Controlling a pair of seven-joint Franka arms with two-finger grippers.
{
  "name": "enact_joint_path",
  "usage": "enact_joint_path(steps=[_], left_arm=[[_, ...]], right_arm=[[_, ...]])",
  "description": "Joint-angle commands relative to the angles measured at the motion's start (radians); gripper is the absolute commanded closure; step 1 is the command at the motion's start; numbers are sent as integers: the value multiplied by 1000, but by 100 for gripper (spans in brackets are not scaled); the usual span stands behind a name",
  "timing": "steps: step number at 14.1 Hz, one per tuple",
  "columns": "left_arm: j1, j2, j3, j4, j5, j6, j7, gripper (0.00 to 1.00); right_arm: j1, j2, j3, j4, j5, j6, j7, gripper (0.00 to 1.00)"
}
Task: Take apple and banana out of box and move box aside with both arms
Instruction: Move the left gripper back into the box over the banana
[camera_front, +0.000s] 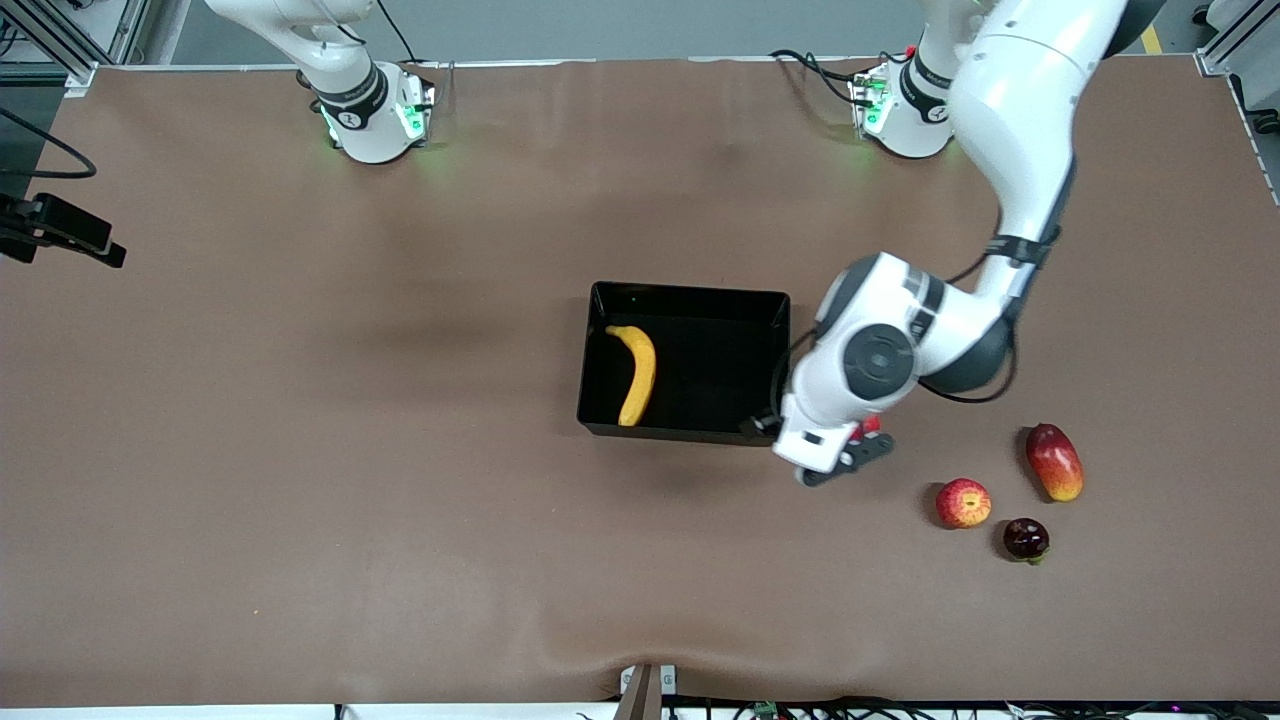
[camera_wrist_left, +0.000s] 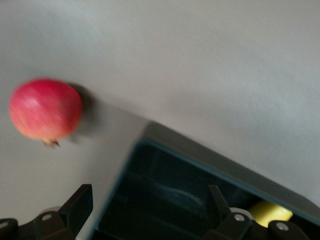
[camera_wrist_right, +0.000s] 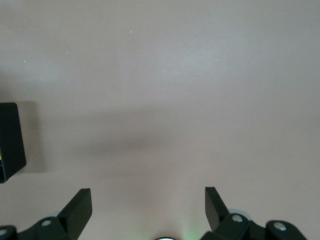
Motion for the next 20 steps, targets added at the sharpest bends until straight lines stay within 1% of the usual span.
enact_joint_path(steps=[1,5,7,8,10,11,14,16,18,20], left_arm=[[-58,22,7,-6,16,33,-35,0],[-117,30,8,-85,23,122,-29,0],[-127,19,8,-136,47,134,-25,0],[-119,11,7,-171,71,169,-25,0],[-122,8,7,-233,75,302,-25,0],[-128,16,7,-237,75,347,-25,0],[-159,19,7,-224,76,387,-25,0],[-180,16,7,-222,76,389,-25,0],[-194,17,7,-222,76,389,-25,0],[-199,19,7,-222,76,391,-31,0]], right_arm=[[-11,-3,7,7,6,-2,-2,0],[-12,-2,7,9,5,-1,2,0],[-8,-2,9,7,-3,1,6,0],[-14,-2,9,7,-1,1,6,0],[-14,0,7,7,5,1,8,0],[-14,0,7,7,5,2,8,0],[-15,6,7,7,3,19,11,0],[-12,6,7,7,11,21,11,0],[5,32,10,7,6,21,11,0],[5,38,13,7,14,21,12,0]])
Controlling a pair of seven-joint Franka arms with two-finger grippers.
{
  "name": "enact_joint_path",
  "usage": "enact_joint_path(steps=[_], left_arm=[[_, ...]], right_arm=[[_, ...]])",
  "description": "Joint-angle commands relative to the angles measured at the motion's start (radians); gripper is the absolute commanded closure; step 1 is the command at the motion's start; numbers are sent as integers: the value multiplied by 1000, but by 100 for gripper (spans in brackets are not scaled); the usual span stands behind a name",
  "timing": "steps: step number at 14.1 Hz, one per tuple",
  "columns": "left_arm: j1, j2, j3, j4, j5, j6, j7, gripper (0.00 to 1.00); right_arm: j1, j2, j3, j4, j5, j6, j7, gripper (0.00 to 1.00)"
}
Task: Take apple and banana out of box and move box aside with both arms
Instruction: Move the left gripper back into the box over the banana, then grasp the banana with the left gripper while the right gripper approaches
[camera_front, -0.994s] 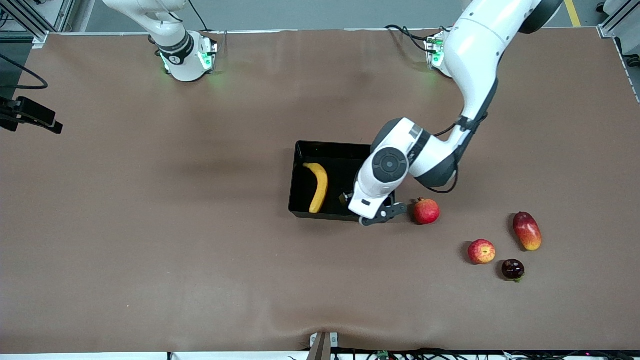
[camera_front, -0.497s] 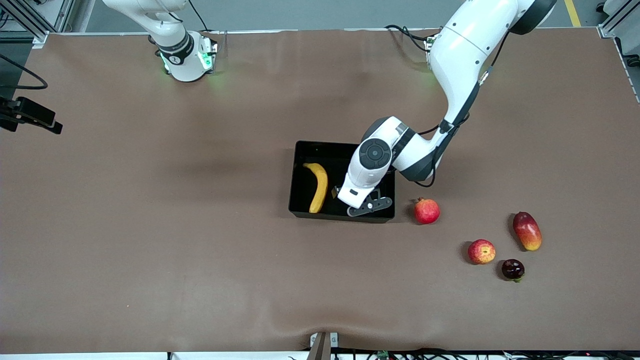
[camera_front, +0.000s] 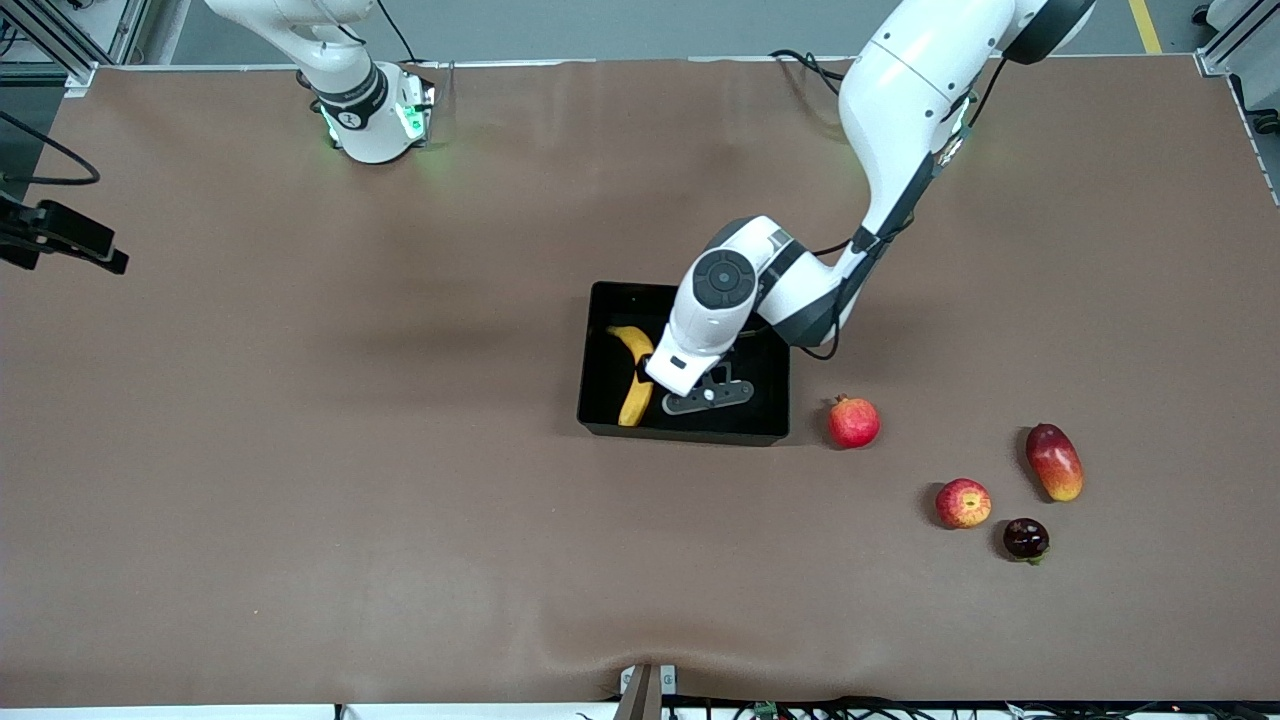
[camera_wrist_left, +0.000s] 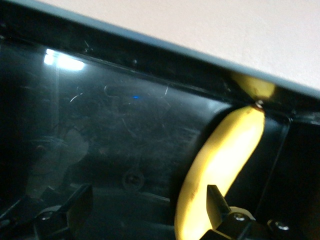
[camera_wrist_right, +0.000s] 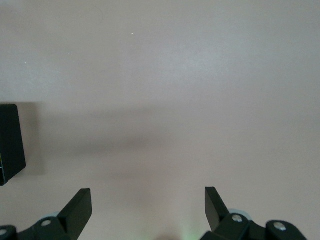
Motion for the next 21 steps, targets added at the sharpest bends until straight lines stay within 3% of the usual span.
enact_joint_path(steps=[1,7,13,17,21], left_arm=[[-8,-19,8,-18,20,23,-14,0],[8,-20,6,-29,18,70,86,0],[74,-31,-11,-46,9,73,231,0],[177,-48,-103,-98,9,75,237,0],[160,-37,-106,-101,7,130,217,0]], right_arm=[[7,20,6,9,28,4,12,0],[35,155,8,9,239,48,9,0],[179,321,4,11,221,116,3,0],[177,419,4,9,227,180,-4,0],[199,462,6,9,240,229,12,0]])
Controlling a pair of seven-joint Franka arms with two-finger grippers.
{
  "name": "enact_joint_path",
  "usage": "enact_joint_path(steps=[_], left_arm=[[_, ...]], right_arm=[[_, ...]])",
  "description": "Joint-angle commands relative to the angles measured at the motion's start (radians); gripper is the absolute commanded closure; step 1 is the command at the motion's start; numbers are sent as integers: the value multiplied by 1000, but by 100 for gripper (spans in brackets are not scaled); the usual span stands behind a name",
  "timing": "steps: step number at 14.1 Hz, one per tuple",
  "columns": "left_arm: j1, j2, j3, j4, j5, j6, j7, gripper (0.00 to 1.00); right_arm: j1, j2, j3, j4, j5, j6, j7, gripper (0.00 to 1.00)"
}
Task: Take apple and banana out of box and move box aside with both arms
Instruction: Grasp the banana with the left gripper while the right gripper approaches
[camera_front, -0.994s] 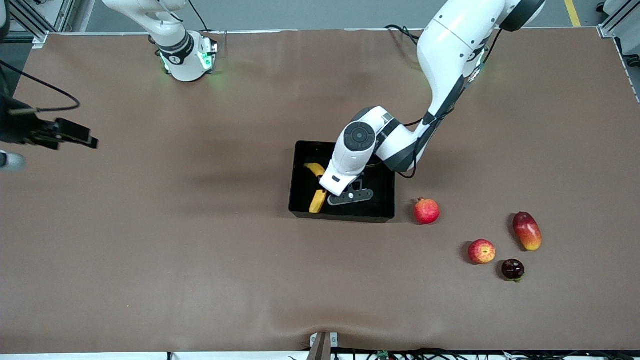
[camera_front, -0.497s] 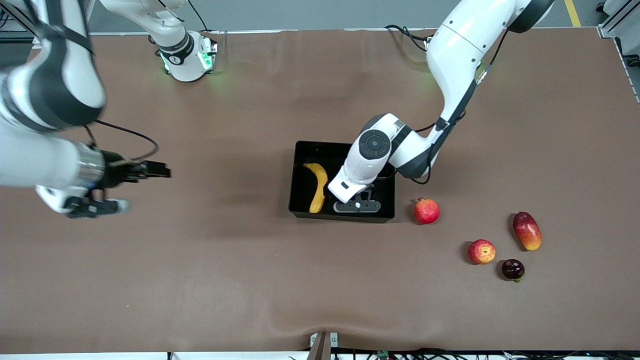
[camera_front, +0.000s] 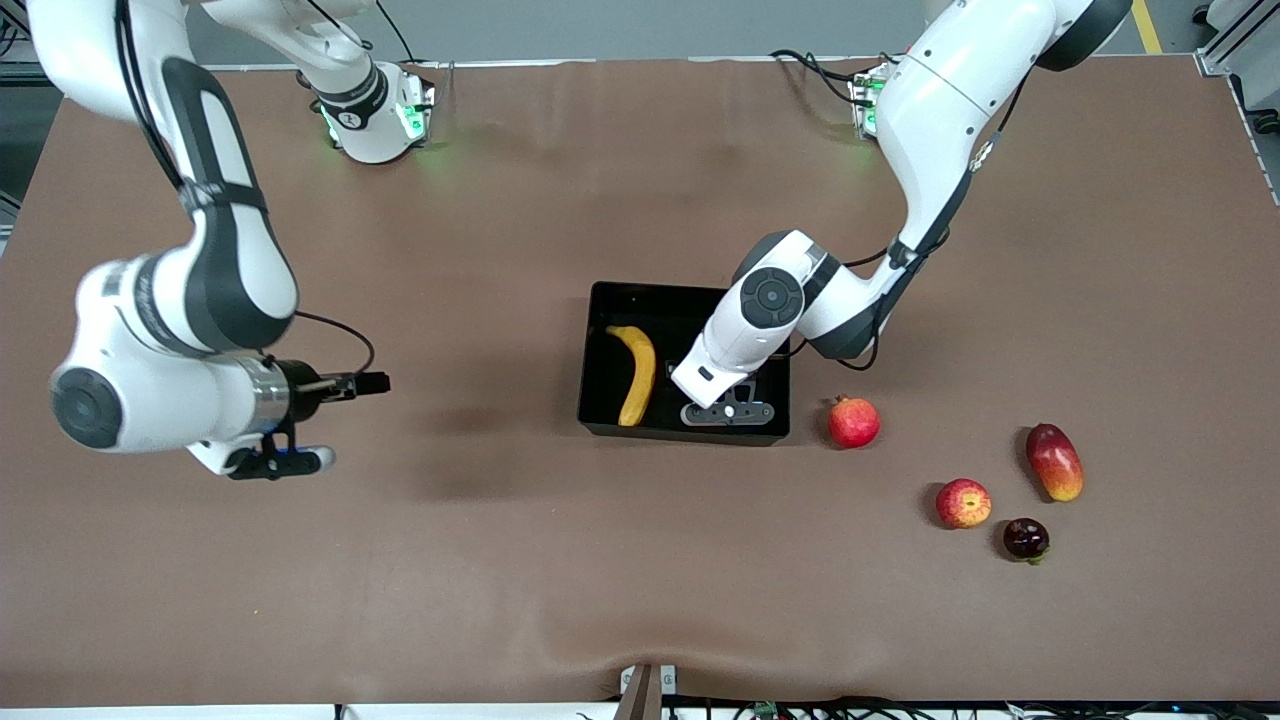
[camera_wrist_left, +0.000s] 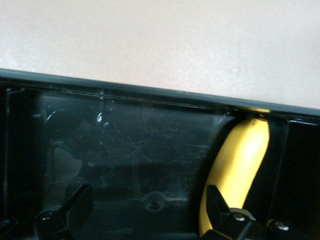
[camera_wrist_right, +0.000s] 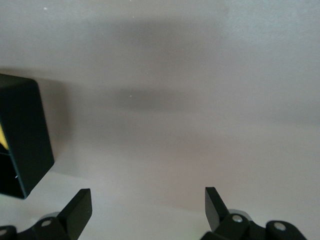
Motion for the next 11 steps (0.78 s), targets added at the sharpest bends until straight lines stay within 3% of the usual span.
enact_joint_path(steps=[1,6,11], left_arm=[[-7,-29,-7,-44,4,62,-12,0],[-59,-28,-6,-26,4,70,-67,0],[-85,-18,-6,-17,9,68,-82,0]], right_arm=[[35,13,-2,12,21,66,11,0],[115,55,-2,10,21,211,172,0],[145,55,-2,2,19,239,217,0]])
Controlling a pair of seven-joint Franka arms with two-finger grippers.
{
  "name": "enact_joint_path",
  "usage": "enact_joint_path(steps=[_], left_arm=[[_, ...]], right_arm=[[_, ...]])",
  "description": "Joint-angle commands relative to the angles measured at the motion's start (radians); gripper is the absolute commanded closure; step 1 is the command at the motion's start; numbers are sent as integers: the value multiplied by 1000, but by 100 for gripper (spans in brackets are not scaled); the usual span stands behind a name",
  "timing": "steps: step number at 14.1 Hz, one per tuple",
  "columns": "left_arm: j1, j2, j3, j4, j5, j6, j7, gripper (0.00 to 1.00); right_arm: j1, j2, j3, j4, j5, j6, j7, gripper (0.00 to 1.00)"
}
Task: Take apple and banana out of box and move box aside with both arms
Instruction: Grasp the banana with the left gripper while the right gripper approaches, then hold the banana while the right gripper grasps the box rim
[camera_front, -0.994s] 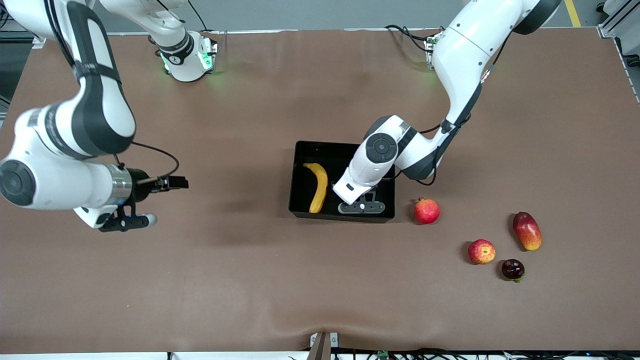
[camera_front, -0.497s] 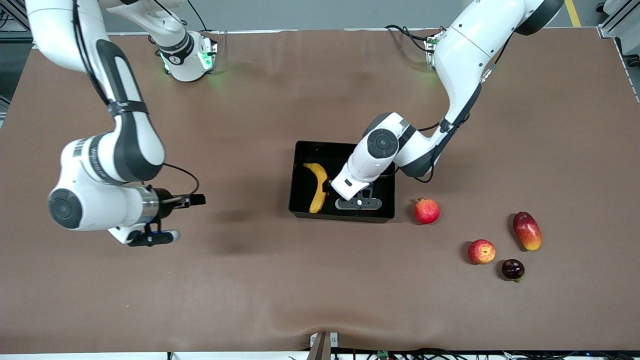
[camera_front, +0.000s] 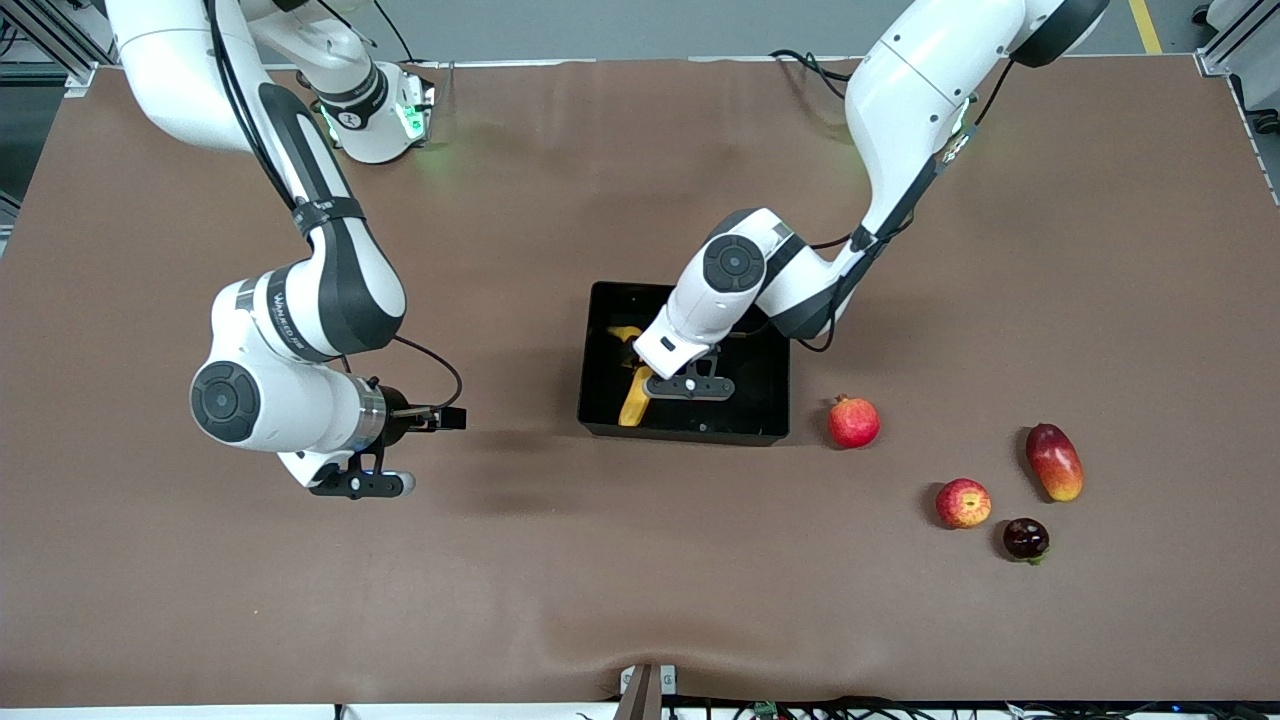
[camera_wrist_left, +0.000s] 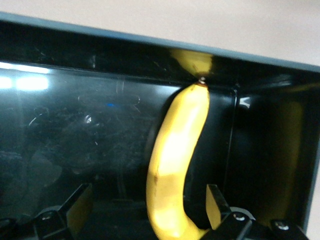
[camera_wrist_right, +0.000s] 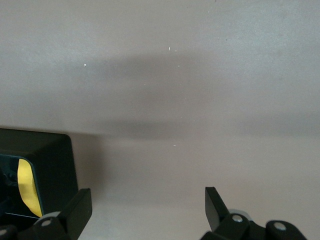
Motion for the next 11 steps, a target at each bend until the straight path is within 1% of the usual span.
enact_joint_path(steps=[1,4,5,7,9,11], left_arm=[[-10,-15,5,-11,10,8,-31,0],[-23,-5,6,-9,13,9,-45,0],[-28,-2,6,-9,15,9,-47,0],[-34,7,8,-9,15,11,-47,0],[-34,22,9,-6,17,35,-47,0],[-36,37,9,-3,17,52,-47,0]], right_arm=[[31,1,-7,-10,13,-2,18,0],[69,1,-7,-25,10,8,20,0],[74,1,-7,-31,10,36,20,0],[76,-16,-7,-96,10,120,20,0],[95,-28,-7,-128,10,143,29,0],[124,-30,-8,-130,2,153,111,0]])
